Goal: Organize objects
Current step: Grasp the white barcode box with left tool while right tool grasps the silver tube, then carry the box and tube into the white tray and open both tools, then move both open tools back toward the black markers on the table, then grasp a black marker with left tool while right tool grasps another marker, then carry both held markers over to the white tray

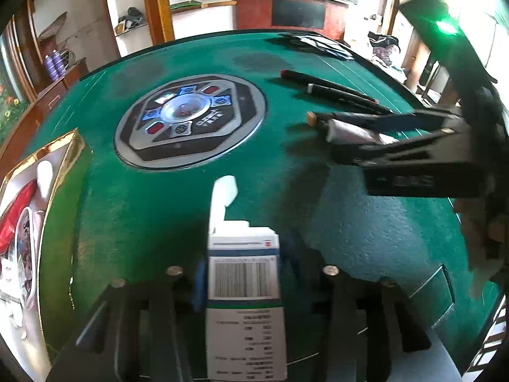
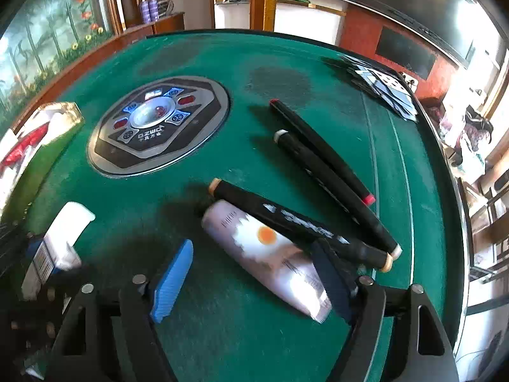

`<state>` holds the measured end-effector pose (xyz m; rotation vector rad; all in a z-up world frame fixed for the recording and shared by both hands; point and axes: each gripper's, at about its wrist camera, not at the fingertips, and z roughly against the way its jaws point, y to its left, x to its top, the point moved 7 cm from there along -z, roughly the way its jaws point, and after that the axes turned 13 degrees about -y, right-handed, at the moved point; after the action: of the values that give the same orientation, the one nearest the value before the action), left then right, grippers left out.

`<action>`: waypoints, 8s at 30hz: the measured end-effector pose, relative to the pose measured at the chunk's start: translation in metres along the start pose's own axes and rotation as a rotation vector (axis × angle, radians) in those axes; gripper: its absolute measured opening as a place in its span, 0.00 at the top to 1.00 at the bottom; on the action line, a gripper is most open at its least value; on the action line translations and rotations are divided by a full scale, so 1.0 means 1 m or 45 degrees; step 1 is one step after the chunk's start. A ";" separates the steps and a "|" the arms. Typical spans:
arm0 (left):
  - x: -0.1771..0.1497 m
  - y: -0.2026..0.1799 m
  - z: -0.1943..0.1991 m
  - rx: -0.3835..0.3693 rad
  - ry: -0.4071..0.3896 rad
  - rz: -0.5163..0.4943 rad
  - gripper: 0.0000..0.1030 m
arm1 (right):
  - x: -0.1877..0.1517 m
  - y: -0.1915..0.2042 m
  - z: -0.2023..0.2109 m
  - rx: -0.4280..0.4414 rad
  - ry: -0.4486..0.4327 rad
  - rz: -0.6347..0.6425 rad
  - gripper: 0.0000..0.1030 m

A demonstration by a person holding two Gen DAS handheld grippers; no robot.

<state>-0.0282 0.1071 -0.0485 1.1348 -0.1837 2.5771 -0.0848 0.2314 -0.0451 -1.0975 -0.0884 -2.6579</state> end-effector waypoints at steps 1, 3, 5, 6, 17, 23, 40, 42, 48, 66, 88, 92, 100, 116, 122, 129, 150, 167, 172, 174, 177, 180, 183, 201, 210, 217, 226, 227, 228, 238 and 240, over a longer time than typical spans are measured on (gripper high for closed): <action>0.000 -0.001 0.000 0.007 -0.006 -0.009 0.53 | 0.001 0.002 -0.004 -0.019 0.004 0.020 0.23; 0.000 0.000 0.000 0.004 -0.017 0.004 0.51 | 0.002 0.004 -0.008 -0.020 0.008 0.000 0.34; 0.000 -0.001 0.000 0.000 -0.027 -0.004 0.51 | 0.002 0.002 -0.008 0.000 0.017 -0.063 0.46; 0.000 -0.001 0.001 -0.002 -0.031 -0.002 0.52 | 0.002 0.002 -0.006 -0.013 0.012 -0.068 0.54; -0.011 0.009 0.029 -0.084 -0.046 0.072 0.68 | -0.016 0.010 0.018 -0.023 0.004 -0.228 0.72; -0.008 0.024 0.063 -0.067 -0.117 0.085 0.68 | -0.031 0.013 0.040 0.091 -0.002 -0.407 0.83; -0.019 0.157 0.170 0.170 -0.262 0.262 0.68 | -0.023 0.064 0.081 0.254 -0.114 -0.462 0.83; -0.024 0.183 0.180 0.244 -0.263 0.282 0.68 | -0.012 0.082 0.088 0.308 -0.139 -0.443 0.83; -0.048 0.249 0.185 0.407 -0.214 0.356 0.68 | 0.020 0.155 0.100 0.508 -0.169 -0.360 0.82; -0.093 0.291 0.129 0.441 -0.088 0.408 0.68 | 0.027 0.354 0.054 0.774 0.029 -0.083 0.82; -0.066 0.297 0.161 0.505 -0.199 0.457 0.14 | 0.026 0.364 0.048 0.639 -0.055 0.072 0.52; -0.053 0.287 0.174 0.599 -0.233 0.397 0.12 | 0.033 0.345 0.072 0.575 -0.184 0.101 0.41; -0.012 0.229 0.200 0.808 -0.363 0.115 0.03 | 0.042 0.281 0.103 0.388 -0.353 0.036 0.28; 0.021 0.109 0.174 0.541 -0.327 -0.043 0.01 | 0.011 0.145 0.129 0.196 -0.396 -0.208 0.27; 0.022 0.080 0.145 0.412 -0.250 -0.015 0.01 | 0.000 0.097 0.127 0.136 -0.383 -0.271 0.27; 0.019 0.066 0.101 0.264 -0.136 0.077 0.01 | 0.010 -0.001 0.094 0.000 -0.322 -0.408 0.27; 0.023 0.071 0.044 0.061 -0.060 0.243 0.01 | 0.008 -0.024 -0.005 0.457 0.029 -0.663 0.27; 0.021 -0.024 -0.038 0.102 0.120 0.122 0.01 | 0.023 -0.053 0.047 0.159 -0.161 -0.479 0.28; 0.018 -0.022 -0.027 0.053 0.078 0.047 0.35 | 0.030 -0.069 0.031 0.127 -0.144 -0.466 0.28; 0.018 -0.010 -0.017 0.049 0.083 0.049 0.80 | 0.031 -0.070 0.026 0.132 -0.135 -0.448 0.28; 0.012 0.008 -0.012 0.037 0.099 0.080 0.86 | 0.034 -0.070 0.015 0.171 -0.108 -0.425 0.28; 0.008 0.016 -0.009 0.049 0.081 0.072 0.86 | 0.036 -0.064 0.000 0.190 -0.071 -0.394 0.28; 0.007 0.014 -0.008 0.070 0.061 0.051 0.86 | 0.038 -0.062 -0.014 0.157 -0.040 -0.342 0.28; 0.008 0.010 -0.015 0.066 0.011 0.043 0.29 | 0.020 -0.035 -0.021 -0.115 0.108 -0.088 0.85; -0.002 0.011 0.003 0.004 -0.010 0.032 0.87 | -0.017 -0.002 0.017 -0.057 0.114 -0.124 0.84; -0.016 0.022 0.027 -0.035 -0.014 0.106 0.86 | -0.019 0.003 0.018 -0.156 0.032 -0.202 0.85; -0.020 0.041 0.074 -0.007 -0.104 0.123 0.86 | -0.035 0.040 0.039 -0.045 -0.043 -0.318 0.85; -0.020 0.042 0.080 -0.003 -0.117 0.121 0.86 | -0.037 0.043 0.041 -0.032 -0.043 -0.331 0.85; -0.020 0.043 0.085 0.002 -0.128 0.120 0.86 | -0.038 0.045 0.042 -0.019 -0.042 -0.343 0.85; -0.022 0.079 0.133 0.055 -0.227 0.192 0.86 | -0.040 0.064 0.072 0.081 -0.098 -0.397 0.85; -0.022 0.093 0.142 0.075 -0.244 0.217 0.86 | -0.036 0.072 0.078 0.100 -0.112 -0.389 0.85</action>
<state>0.0533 -0.0196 0.0328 1.4472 -0.2606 2.6320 0.0123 0.1816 -0.0184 -1.2636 -0.4046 -2.8380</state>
